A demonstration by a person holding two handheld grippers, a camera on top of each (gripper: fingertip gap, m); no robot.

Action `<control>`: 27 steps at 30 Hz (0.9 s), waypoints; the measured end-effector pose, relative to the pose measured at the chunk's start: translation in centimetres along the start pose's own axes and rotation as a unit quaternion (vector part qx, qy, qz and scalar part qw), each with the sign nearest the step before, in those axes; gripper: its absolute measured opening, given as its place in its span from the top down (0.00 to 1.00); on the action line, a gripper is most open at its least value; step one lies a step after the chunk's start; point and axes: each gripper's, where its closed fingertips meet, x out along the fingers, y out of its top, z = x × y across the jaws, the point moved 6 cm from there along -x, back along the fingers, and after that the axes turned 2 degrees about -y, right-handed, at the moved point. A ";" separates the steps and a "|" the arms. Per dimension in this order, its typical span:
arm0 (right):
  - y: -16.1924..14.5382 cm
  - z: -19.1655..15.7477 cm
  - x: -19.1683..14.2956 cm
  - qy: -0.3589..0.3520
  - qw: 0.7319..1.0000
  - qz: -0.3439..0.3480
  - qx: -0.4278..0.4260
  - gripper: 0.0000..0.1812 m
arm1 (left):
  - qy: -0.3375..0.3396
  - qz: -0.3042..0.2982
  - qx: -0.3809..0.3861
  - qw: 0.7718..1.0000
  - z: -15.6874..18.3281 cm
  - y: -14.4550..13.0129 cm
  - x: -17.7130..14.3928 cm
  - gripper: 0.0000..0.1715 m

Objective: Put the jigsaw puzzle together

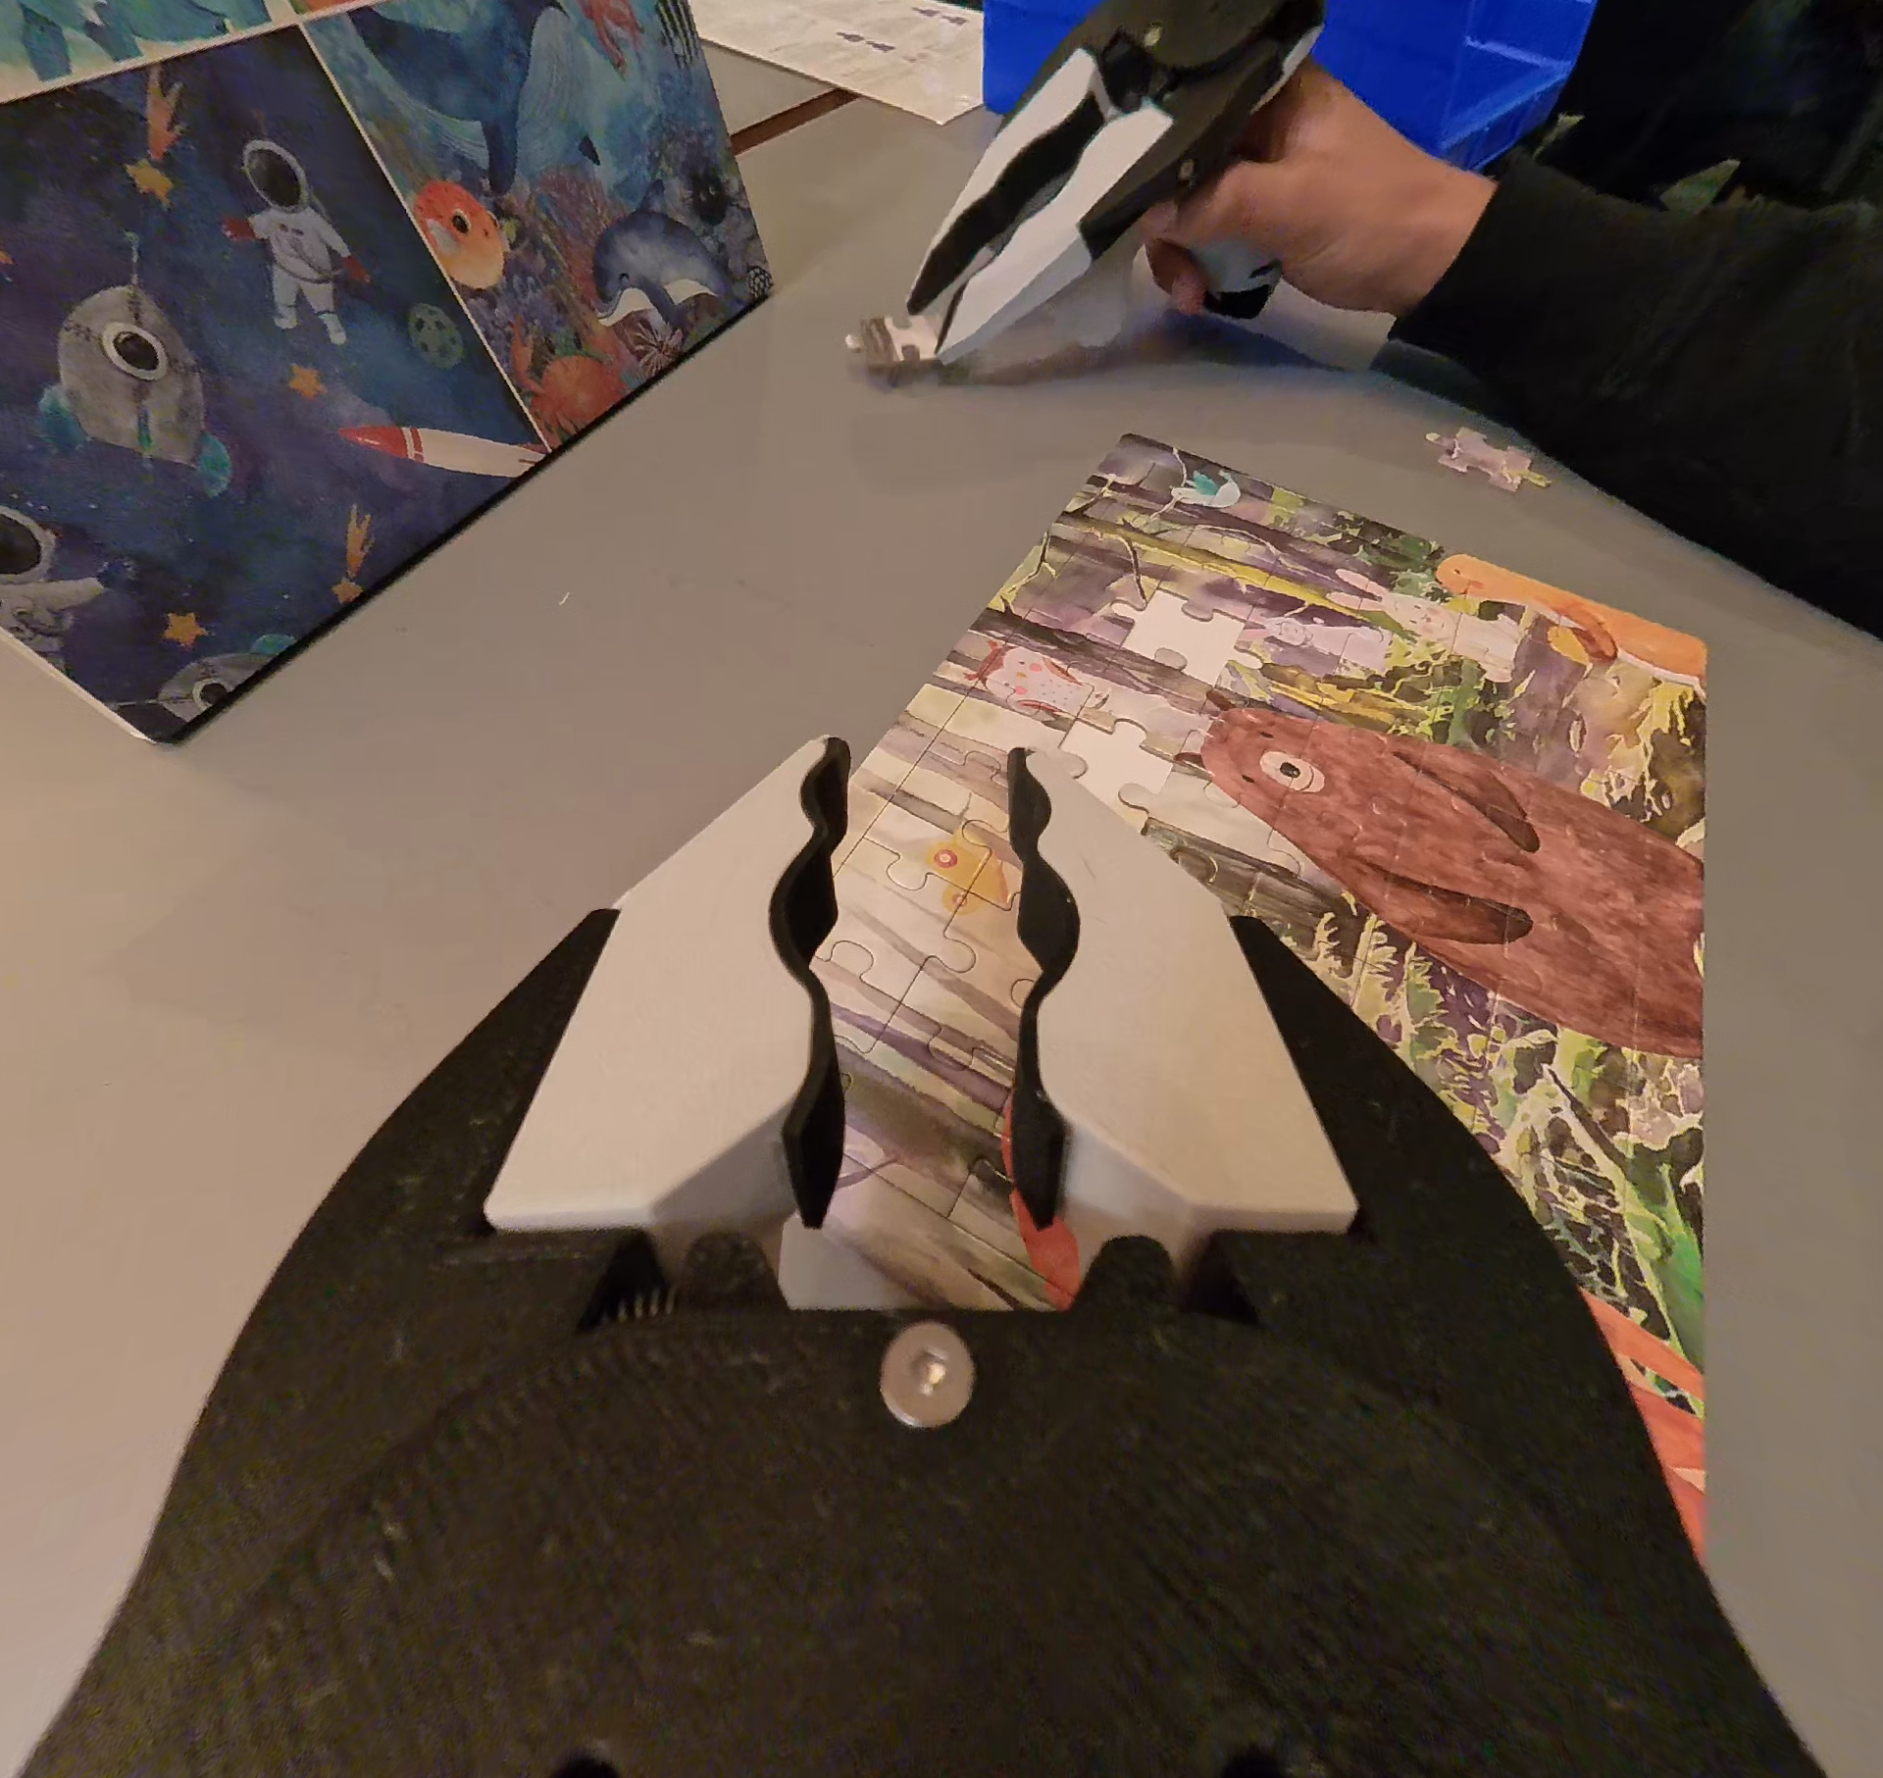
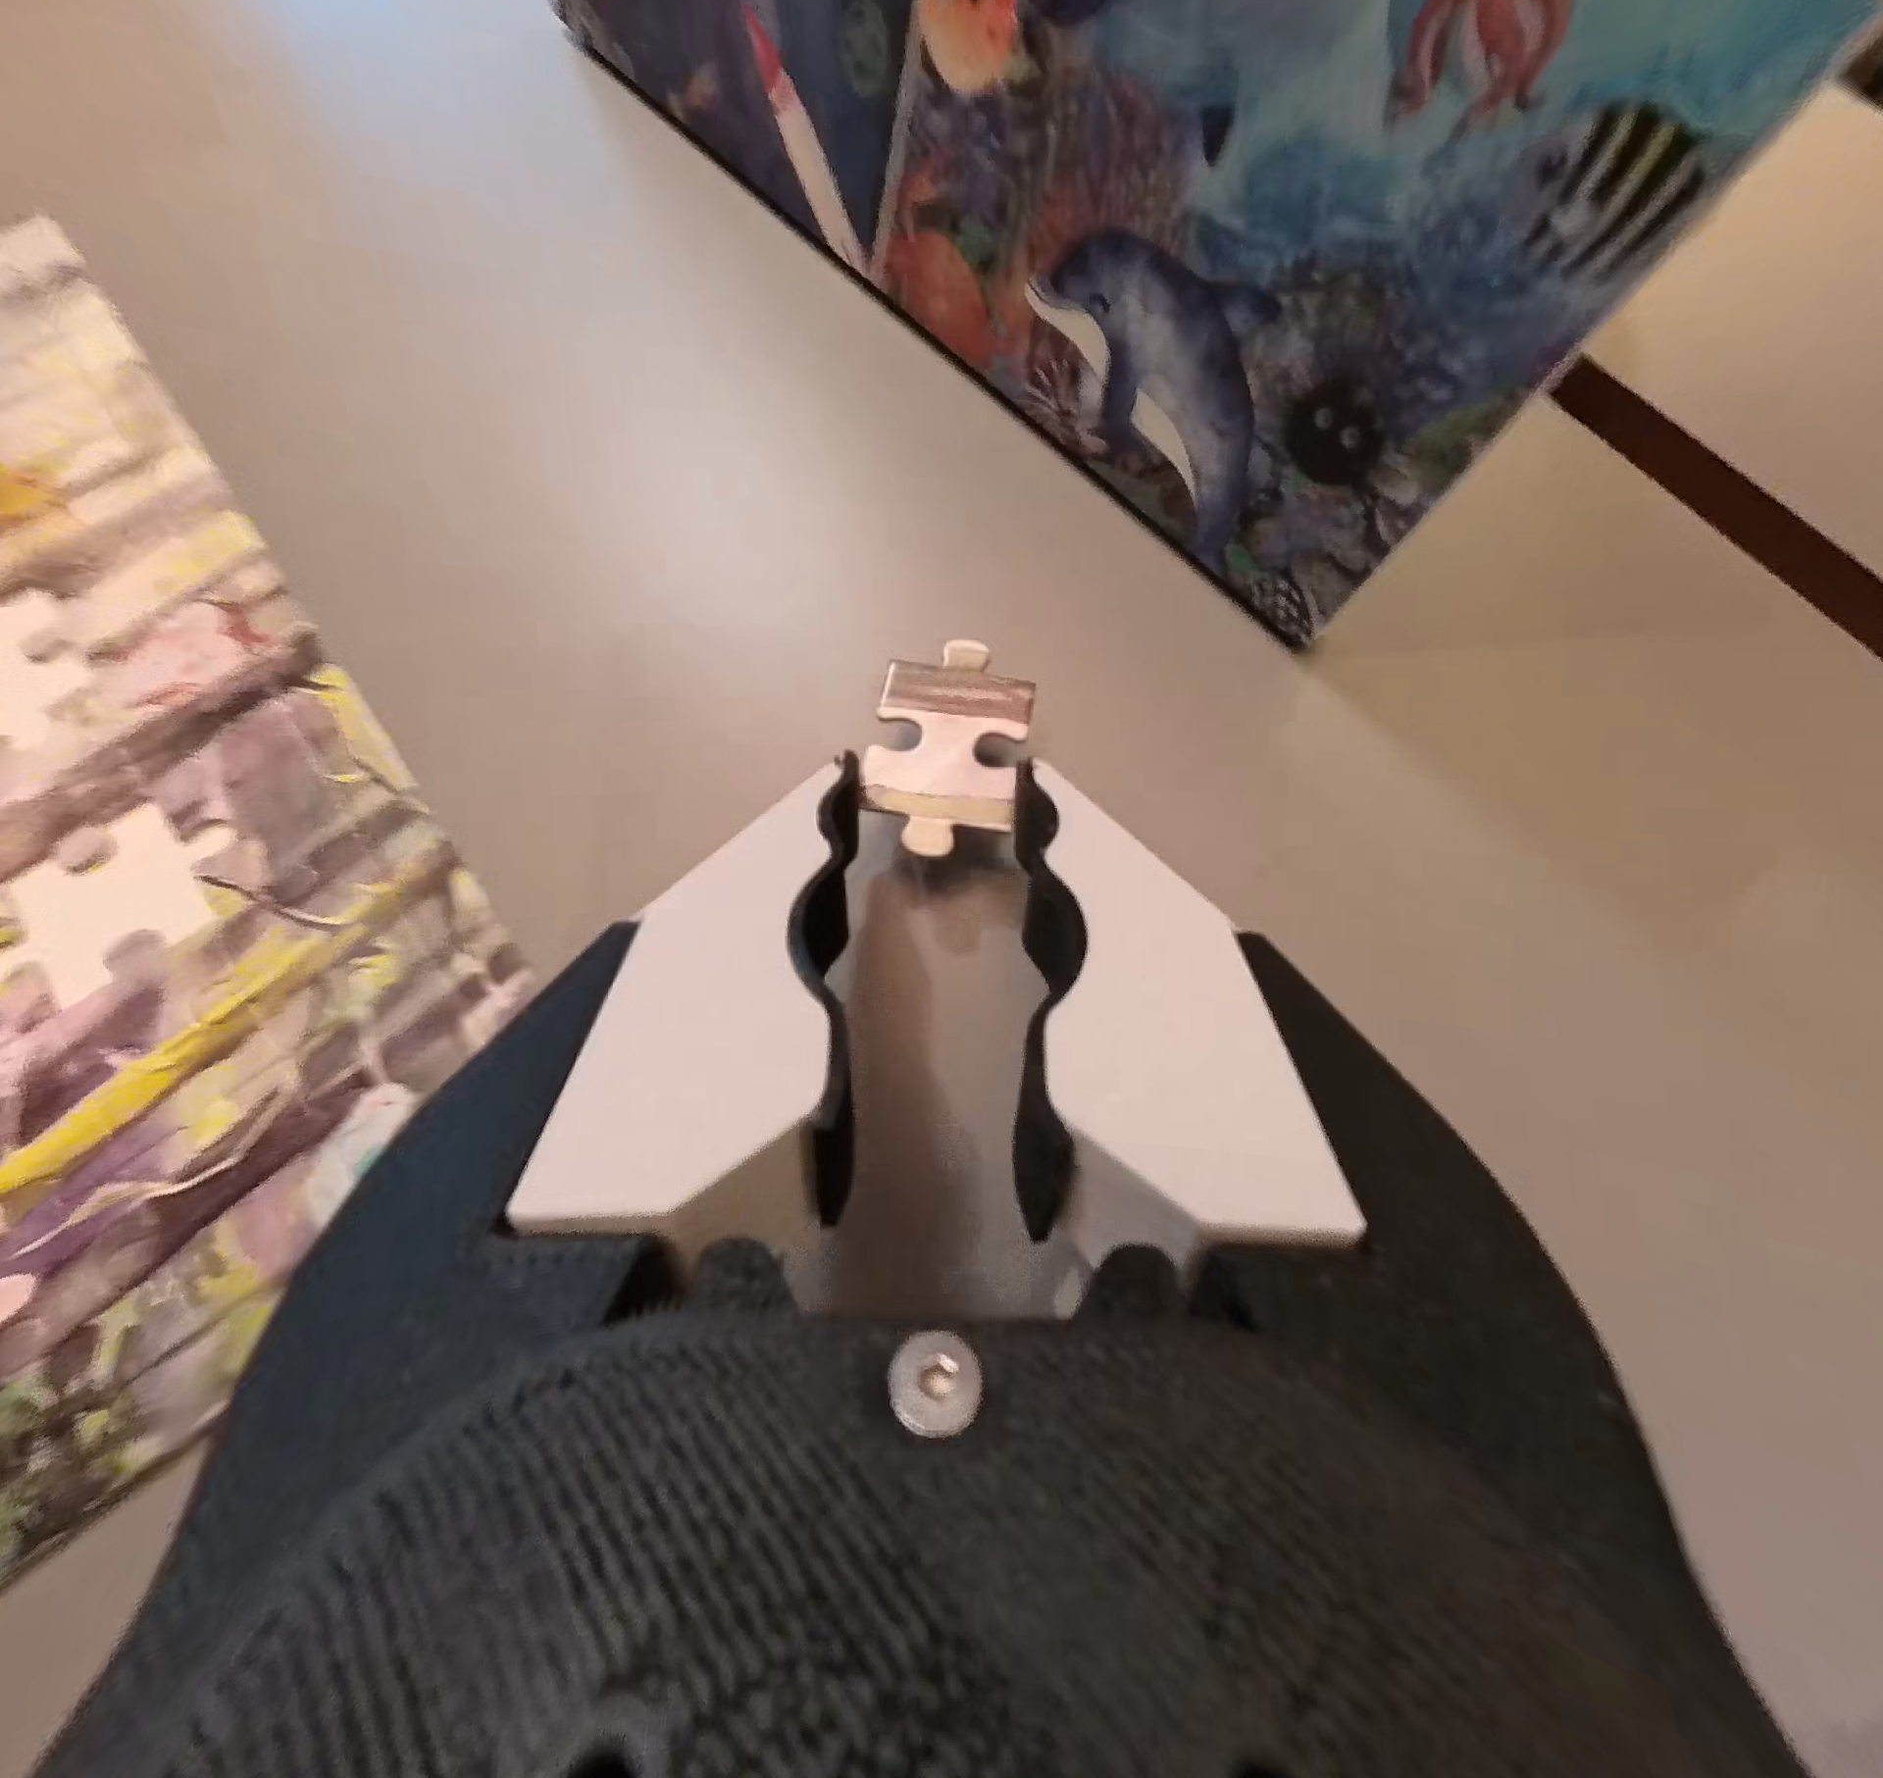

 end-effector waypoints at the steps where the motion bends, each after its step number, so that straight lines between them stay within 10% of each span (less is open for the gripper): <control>1: 0.5 -0.6 -0.3 0.018 1.000 0.016 -0.002 0.84 | 0.000 -0.001 0.000 1.000 0.0 0.0 0.0 0.83; 16: 3.2 -16.9 1.4 0.232 0.946 -0.014 -0.224 0.84 | -0.005 -0.009 -0.008 1.000 -0.1 -0.3 0.3 0.83; 19: 2.7 -18.0 2.1 0.241 0.939 -0.025 -0.246 0.97 | -0.005 -0.012 -0.007 1.000 -0.1 -0.3 0.3 0.82; 27: 2.7 -17.7 2.2 0.234 0.941 -0.018 -0.243 0.90 | -0.004 -0.017 0.001 1.000 0.1 -0.4 0.5 0.82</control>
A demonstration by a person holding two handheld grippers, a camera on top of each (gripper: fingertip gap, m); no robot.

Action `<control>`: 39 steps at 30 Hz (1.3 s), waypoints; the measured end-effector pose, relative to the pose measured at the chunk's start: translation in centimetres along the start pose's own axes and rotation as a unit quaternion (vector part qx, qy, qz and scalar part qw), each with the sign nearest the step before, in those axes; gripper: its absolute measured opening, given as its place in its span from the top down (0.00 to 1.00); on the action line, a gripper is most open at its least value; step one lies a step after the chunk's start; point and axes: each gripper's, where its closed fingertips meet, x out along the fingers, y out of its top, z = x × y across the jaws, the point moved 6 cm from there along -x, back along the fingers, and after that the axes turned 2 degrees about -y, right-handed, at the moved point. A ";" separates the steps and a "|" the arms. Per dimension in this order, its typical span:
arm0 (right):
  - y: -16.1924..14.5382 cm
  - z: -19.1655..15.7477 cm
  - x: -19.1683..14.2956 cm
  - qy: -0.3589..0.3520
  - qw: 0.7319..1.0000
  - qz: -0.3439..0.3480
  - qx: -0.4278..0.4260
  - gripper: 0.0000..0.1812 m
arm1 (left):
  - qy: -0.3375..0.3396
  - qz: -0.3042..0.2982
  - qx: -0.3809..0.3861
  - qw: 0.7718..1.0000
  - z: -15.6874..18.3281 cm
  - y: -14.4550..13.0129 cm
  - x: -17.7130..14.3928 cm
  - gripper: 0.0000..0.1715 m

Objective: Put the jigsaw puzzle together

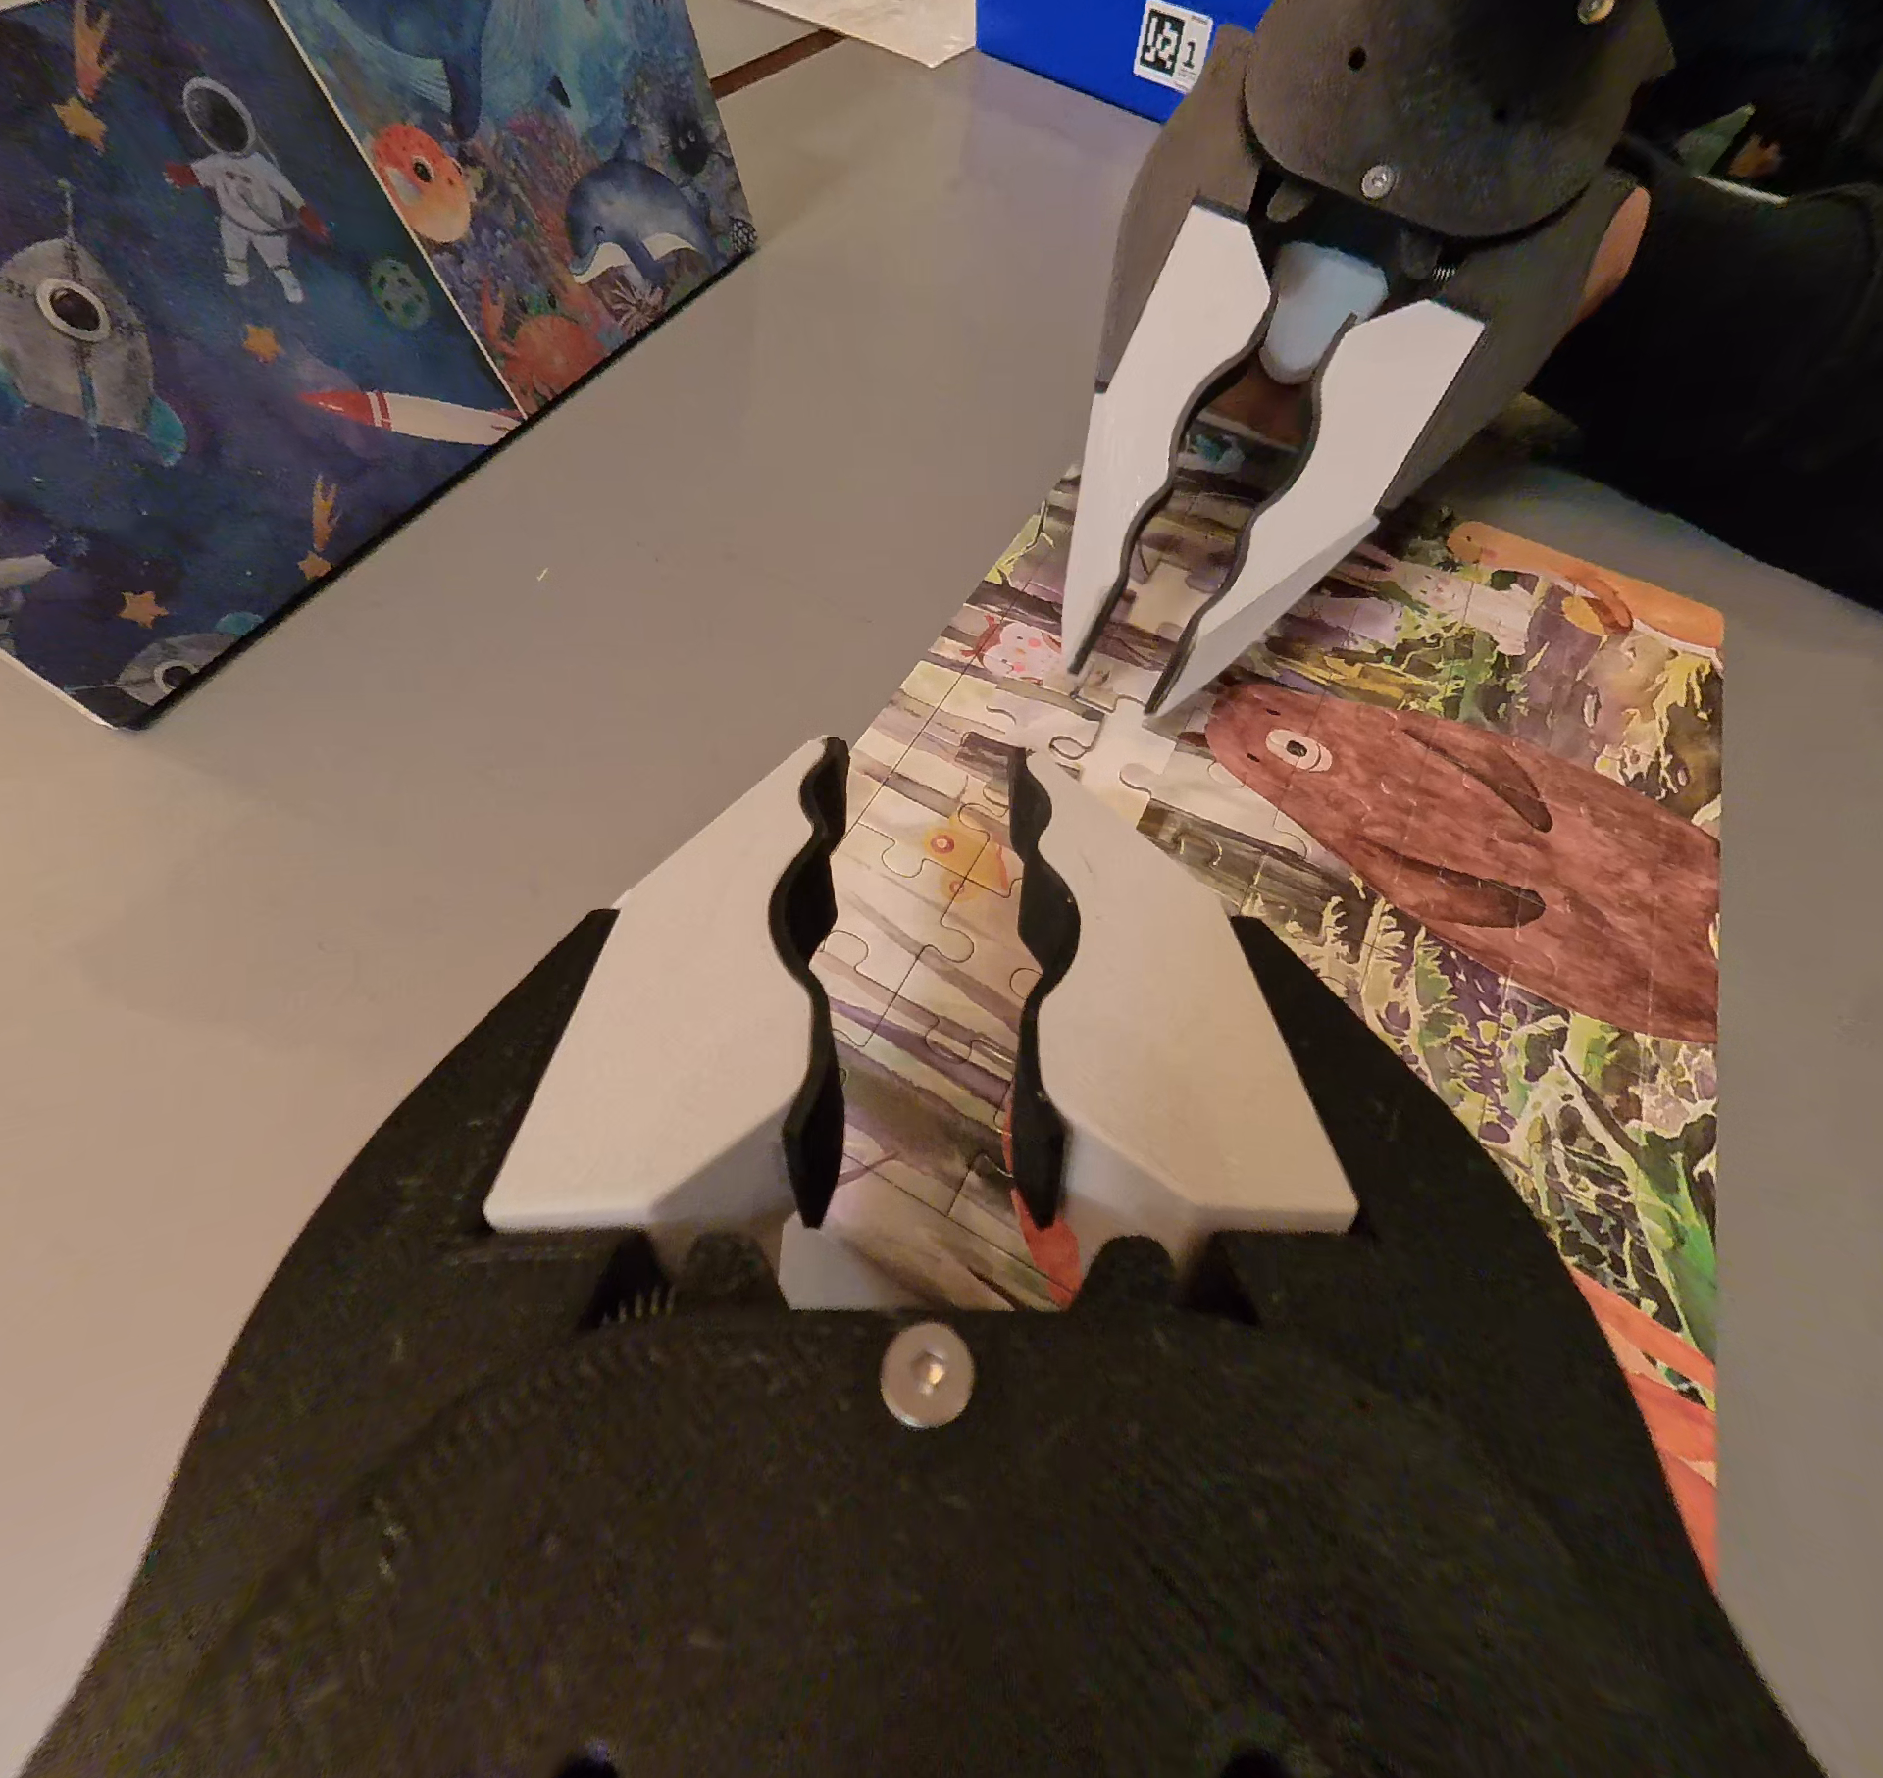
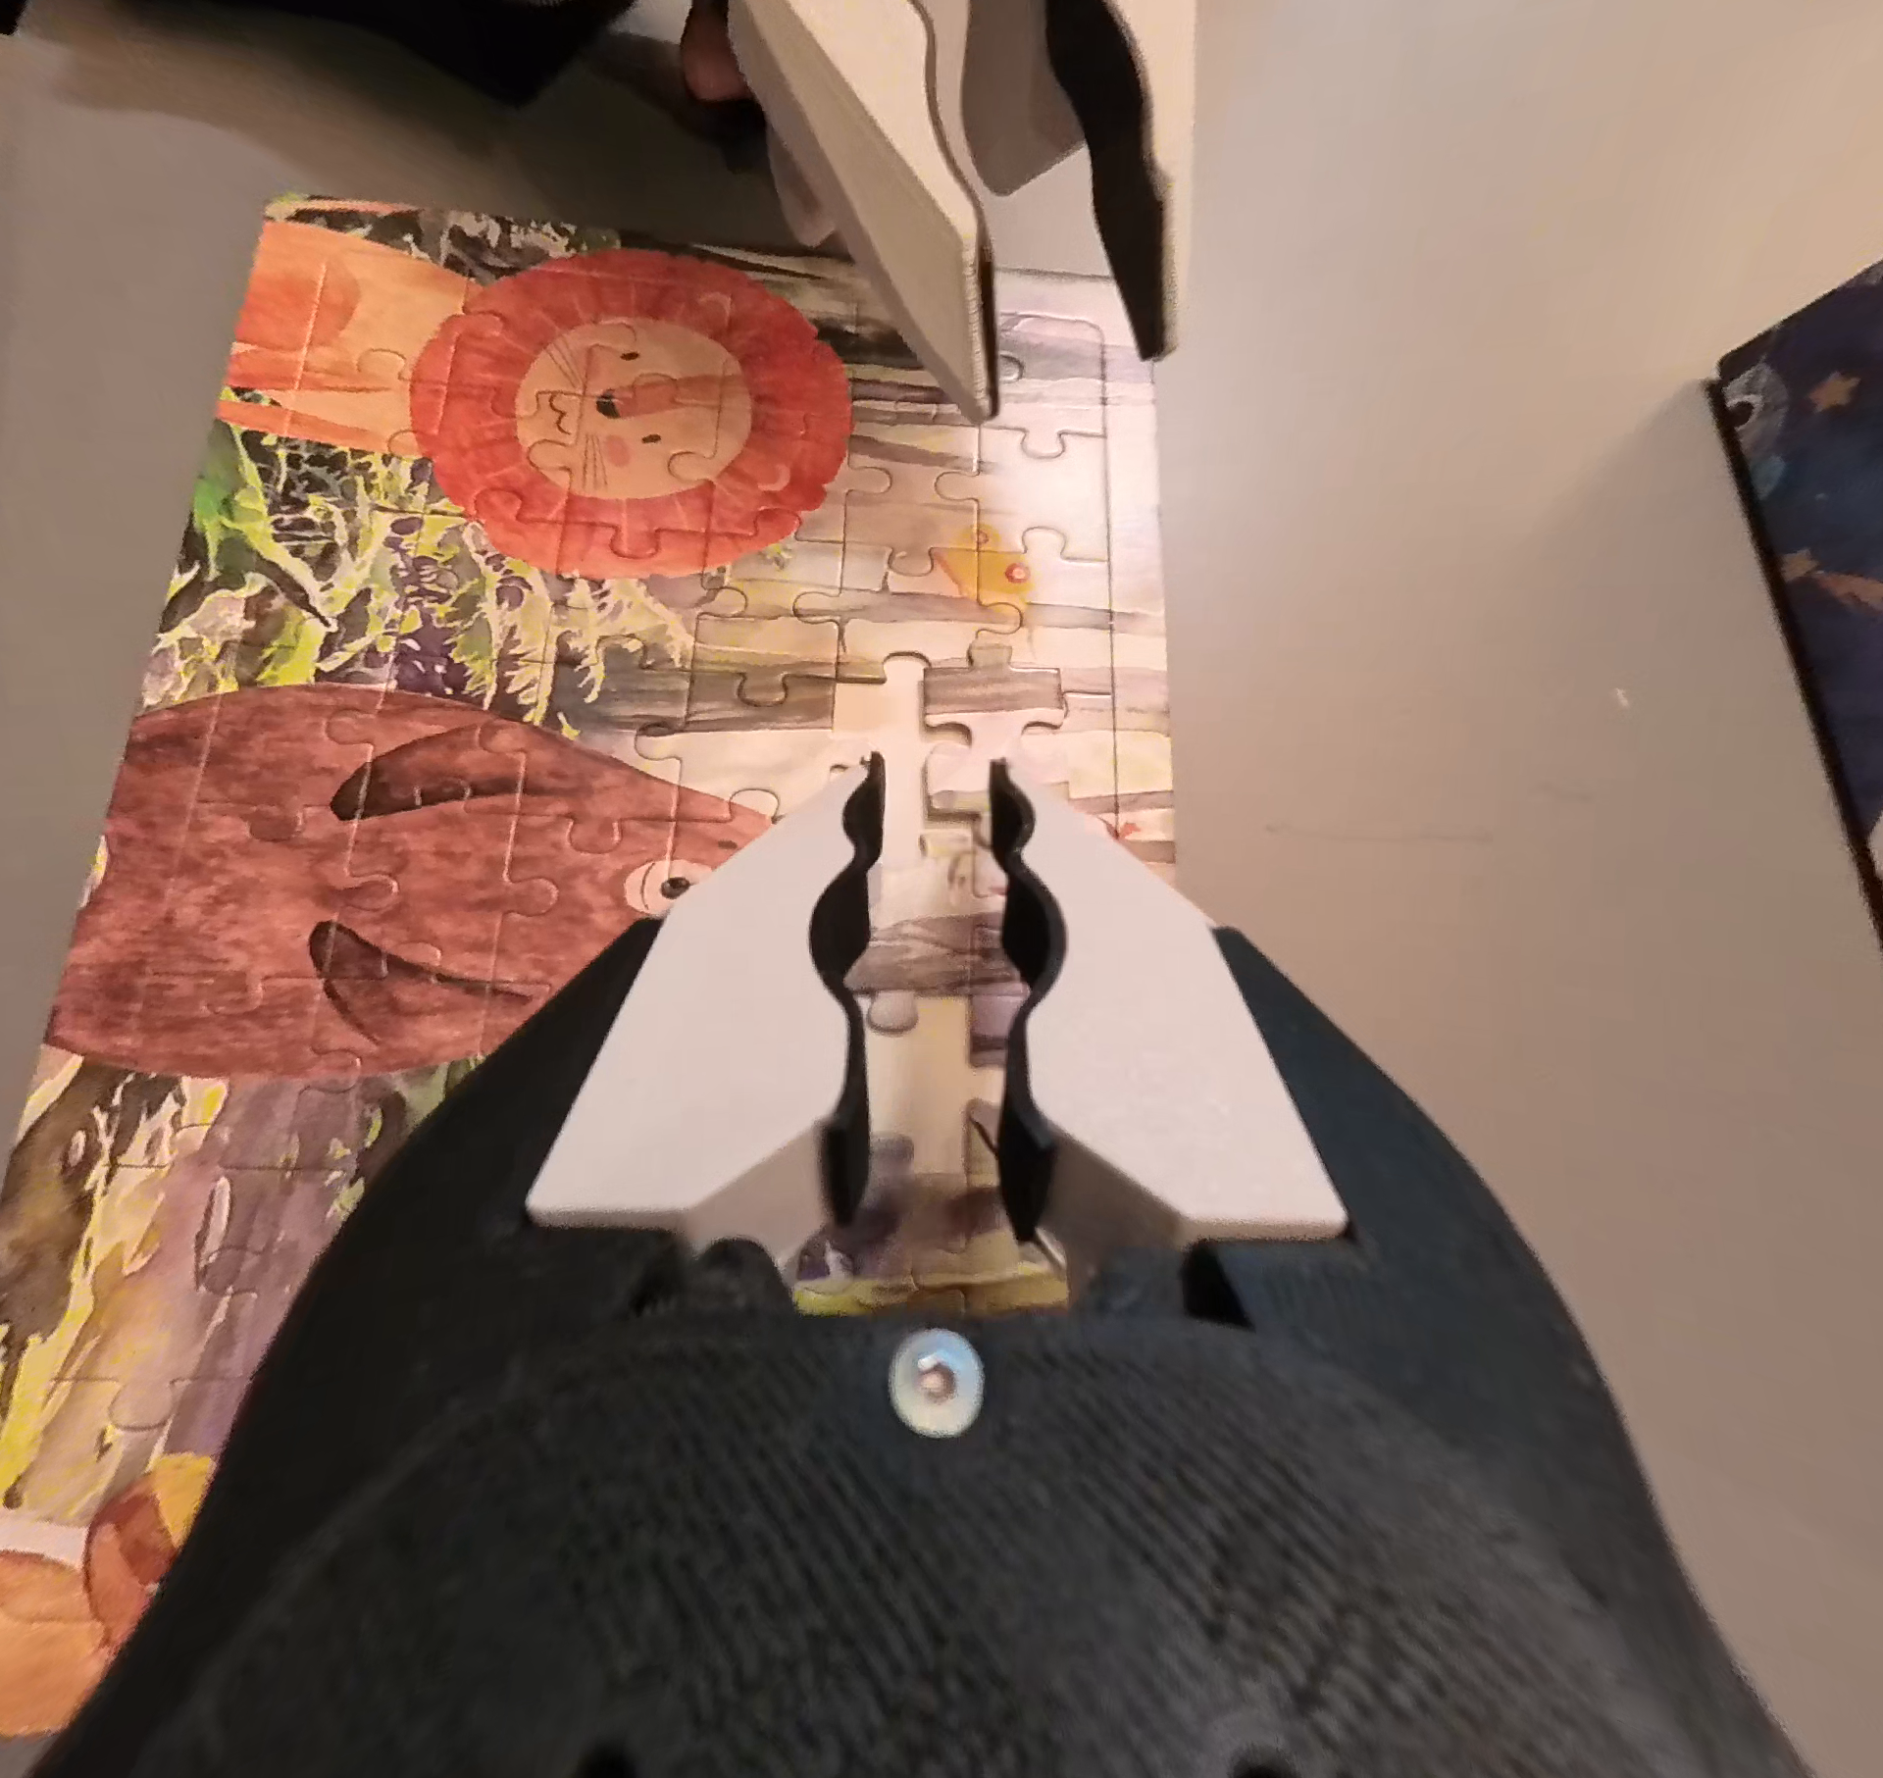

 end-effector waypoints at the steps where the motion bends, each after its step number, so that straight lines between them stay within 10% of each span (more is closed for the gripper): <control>1: 0.0 0.2 -0.1 -0.003 1.000 0.003 0.004 0.88 | 0.000 -0.001 0.001 1.000 0.0 0.0 0.0 0.82; 10: -1.0 1.0 1.0 -0.002 0.999 -0.008 0.052 0.75 | 0.000 -0.008 0.006 1.000 0.1 -0.1 0.2 0.82; 28: -0.7 1.0 1.3 -0.012 0.998 -0.016 0.052 0.84 | 0.000 -0.011 0.004 1.000 0.1 -0.1 0.2 0.82; 39: -2.2 4.1 -8.4 -0.116 0.988 0.044 0.090 0.84 | 0.000 -0.009 0.005 1.000 0.1 -0.1 0.2 0.82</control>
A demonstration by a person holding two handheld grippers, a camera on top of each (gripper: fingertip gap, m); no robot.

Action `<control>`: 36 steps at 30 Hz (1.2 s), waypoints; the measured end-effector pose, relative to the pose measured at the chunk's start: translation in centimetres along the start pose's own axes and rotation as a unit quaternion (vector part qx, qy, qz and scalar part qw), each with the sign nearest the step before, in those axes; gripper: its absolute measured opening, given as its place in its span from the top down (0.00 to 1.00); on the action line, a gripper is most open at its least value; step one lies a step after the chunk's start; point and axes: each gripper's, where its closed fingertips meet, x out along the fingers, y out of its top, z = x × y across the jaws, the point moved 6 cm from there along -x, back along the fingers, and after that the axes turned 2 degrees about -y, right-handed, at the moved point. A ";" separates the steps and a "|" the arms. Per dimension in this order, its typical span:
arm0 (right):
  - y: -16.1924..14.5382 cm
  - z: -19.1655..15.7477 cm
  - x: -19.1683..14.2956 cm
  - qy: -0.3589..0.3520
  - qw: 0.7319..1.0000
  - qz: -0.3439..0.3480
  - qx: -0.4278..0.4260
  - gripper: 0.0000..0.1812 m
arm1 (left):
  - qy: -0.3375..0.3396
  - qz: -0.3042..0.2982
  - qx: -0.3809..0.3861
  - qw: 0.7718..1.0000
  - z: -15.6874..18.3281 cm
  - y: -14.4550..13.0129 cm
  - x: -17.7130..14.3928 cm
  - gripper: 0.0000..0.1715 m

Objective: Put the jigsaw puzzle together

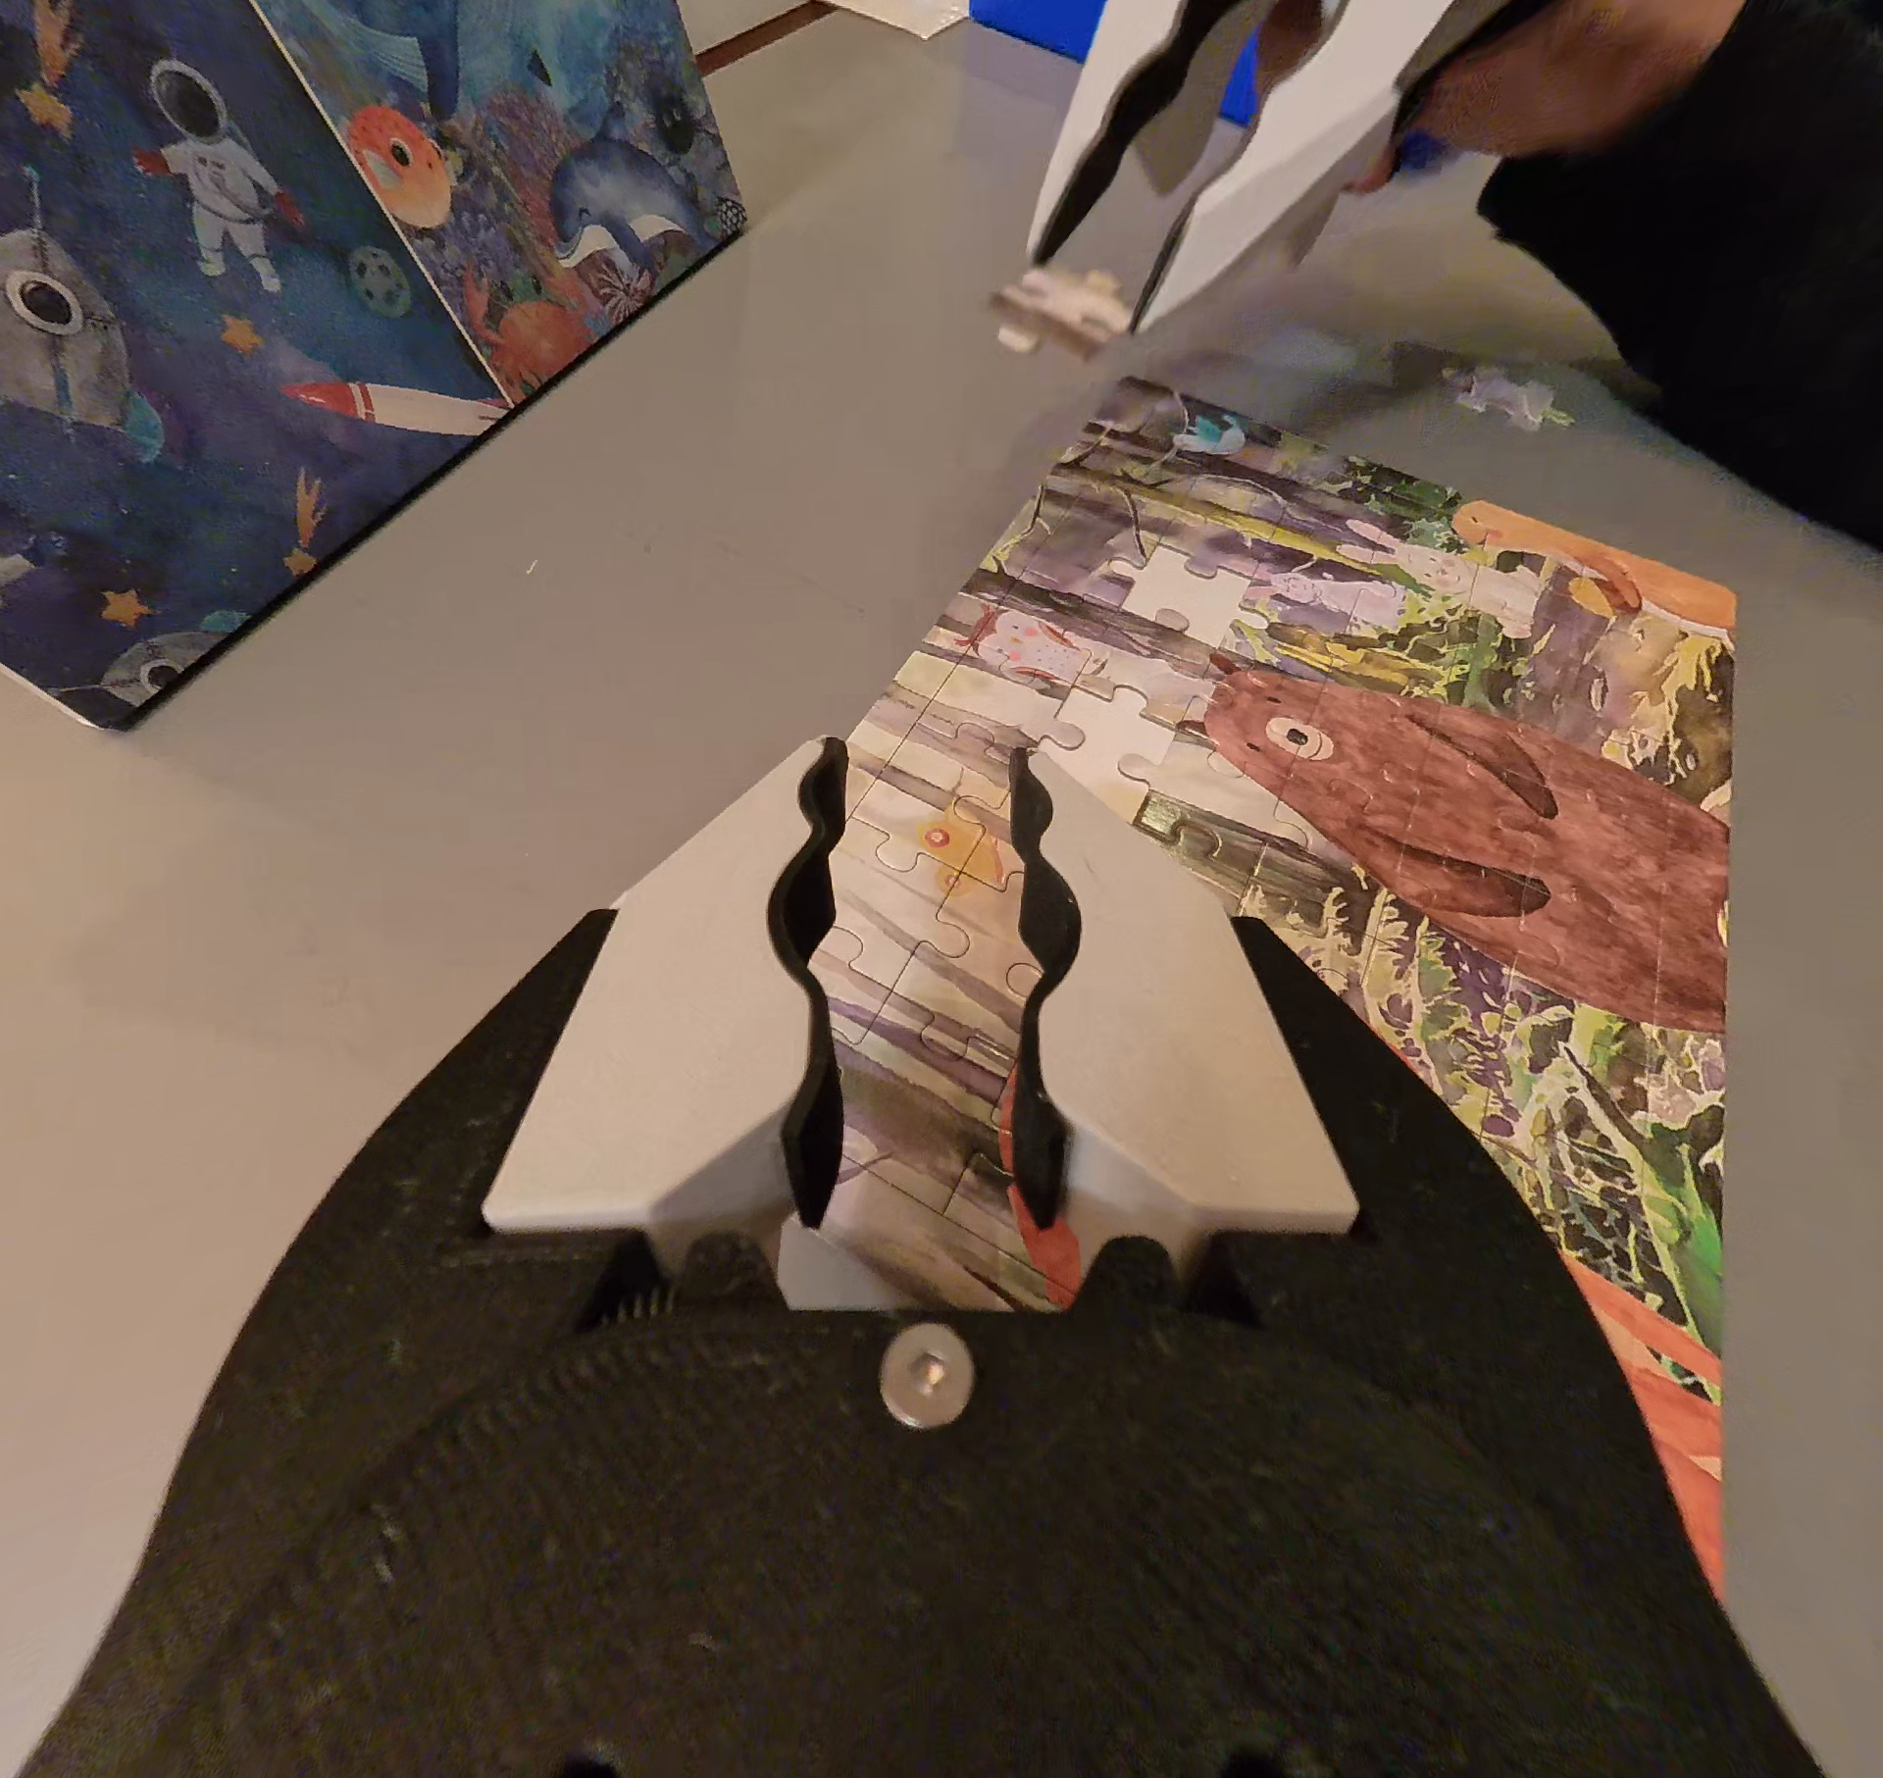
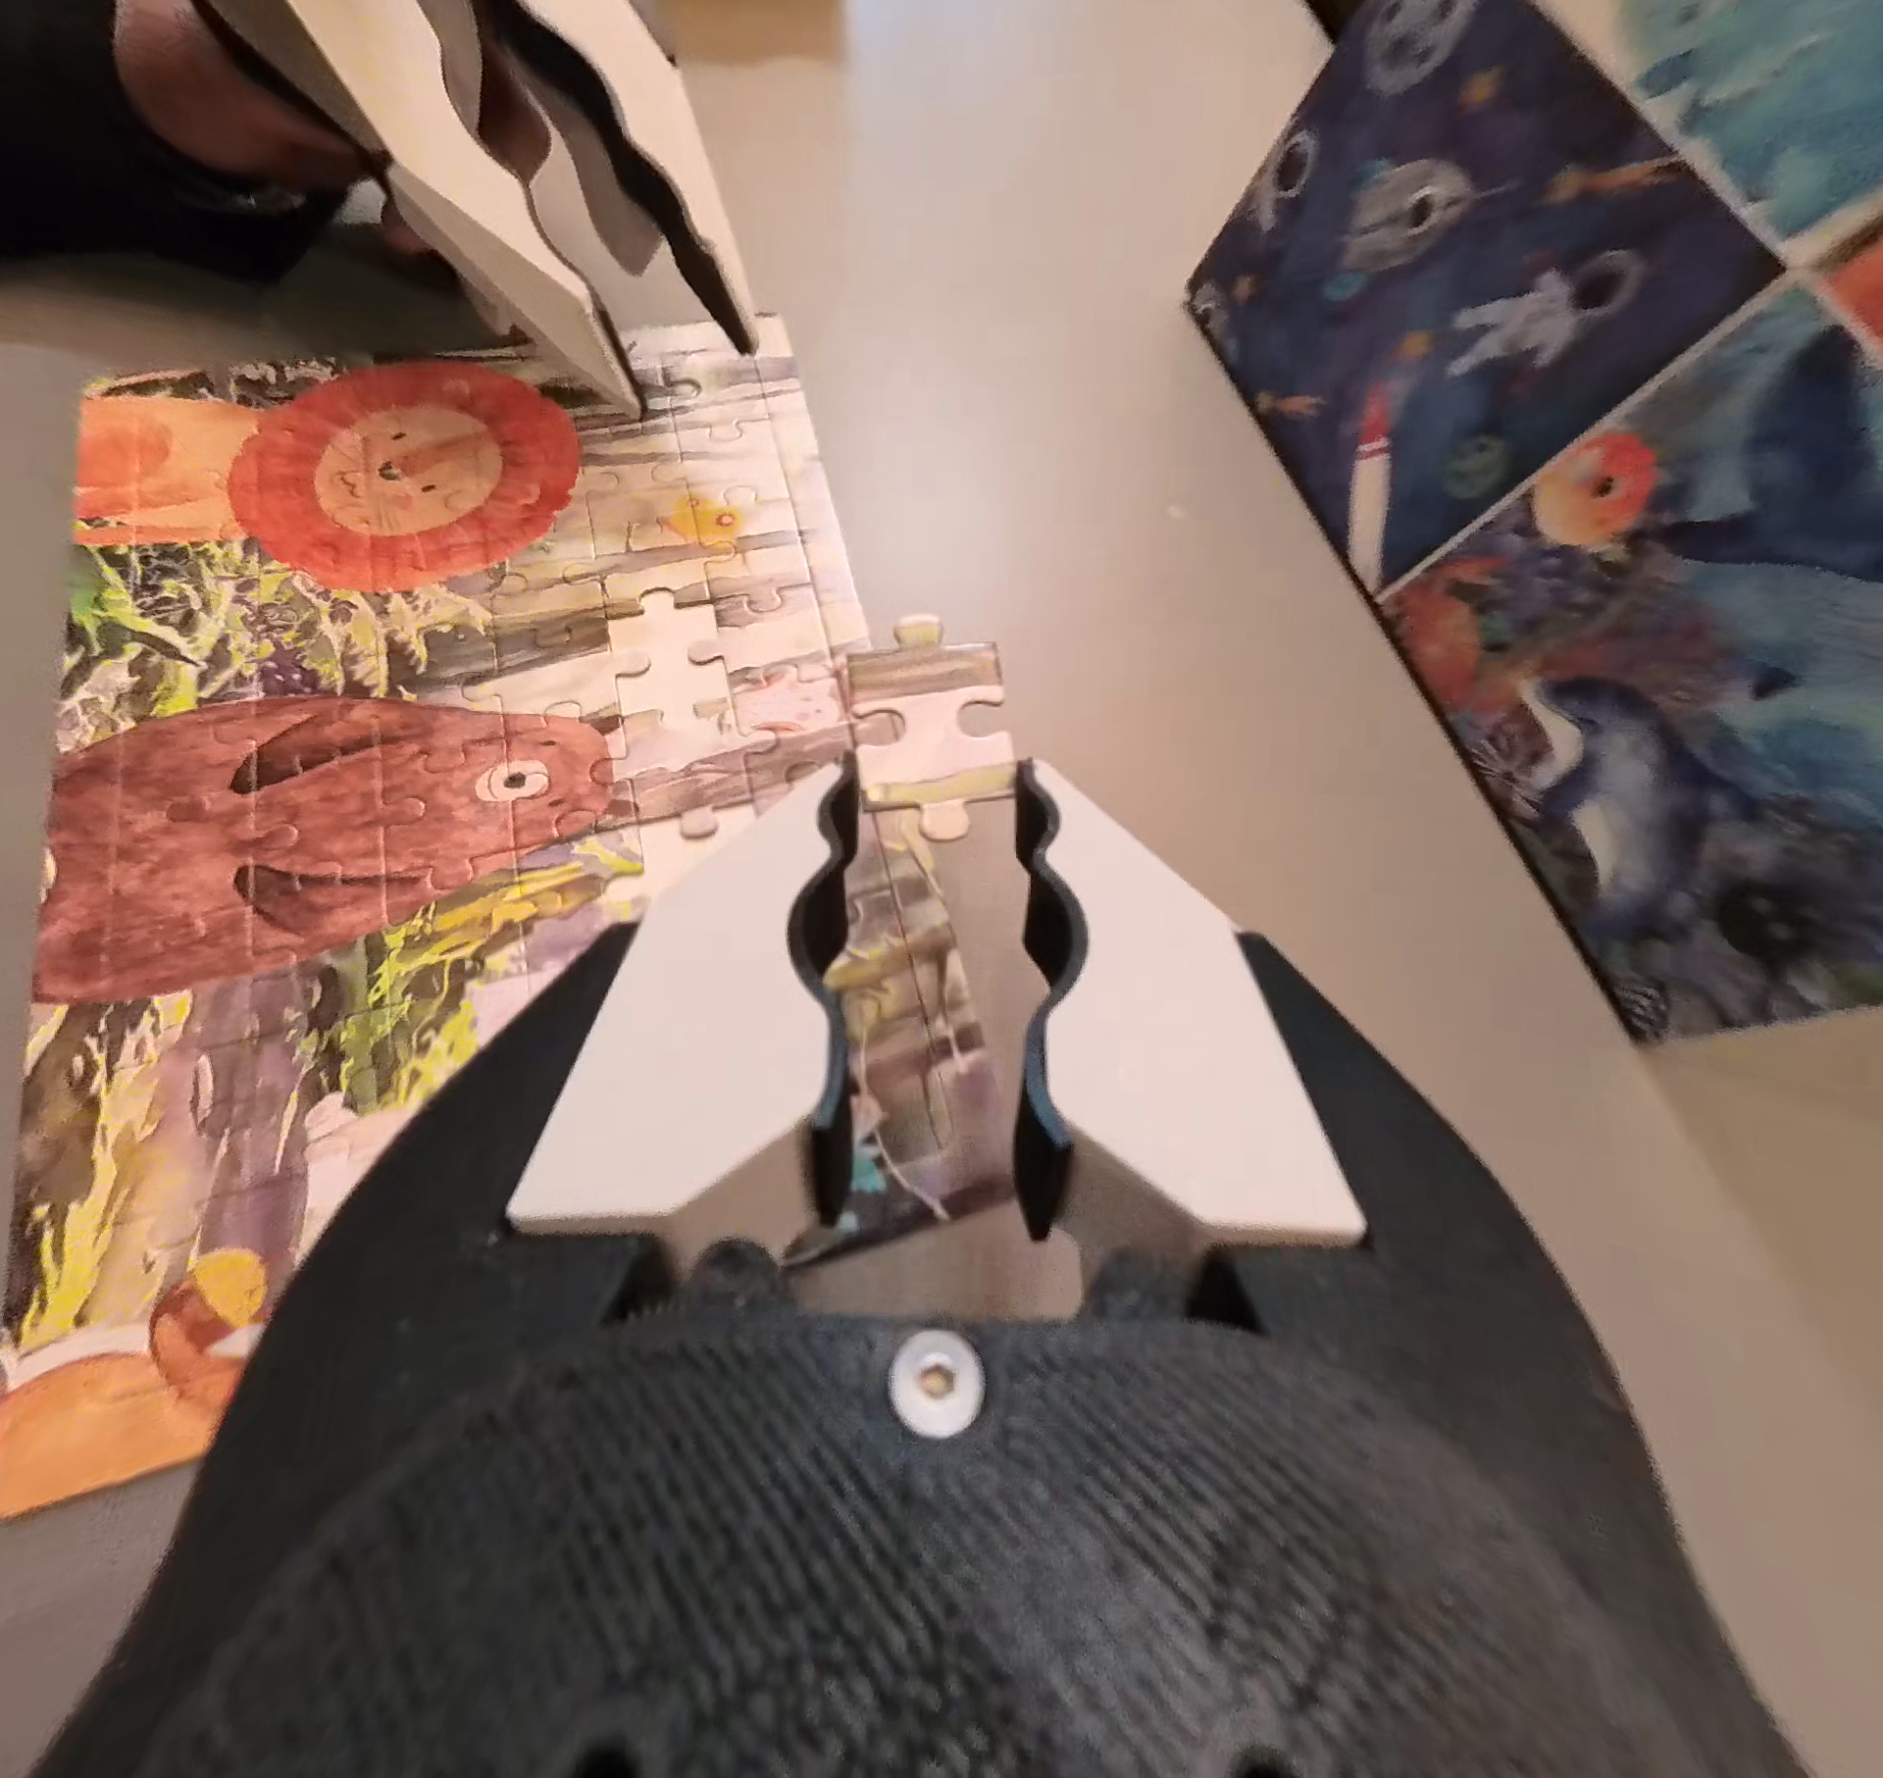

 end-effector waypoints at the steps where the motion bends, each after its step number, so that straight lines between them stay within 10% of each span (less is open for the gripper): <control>1: -0.2 0.1 -0.6 -0.007 1.000 0.003 0.001 0.84 | 0.000 0.000 0.000 1.000 0.0 0.0 0.0 0.82; 36: -2.7 -1.1 -1.1 -0.014 1.000 -0.019 0.020 0.88 | -0.001 -0.005 -0.008 1.000 -0.1 -0.1 0.1 0.82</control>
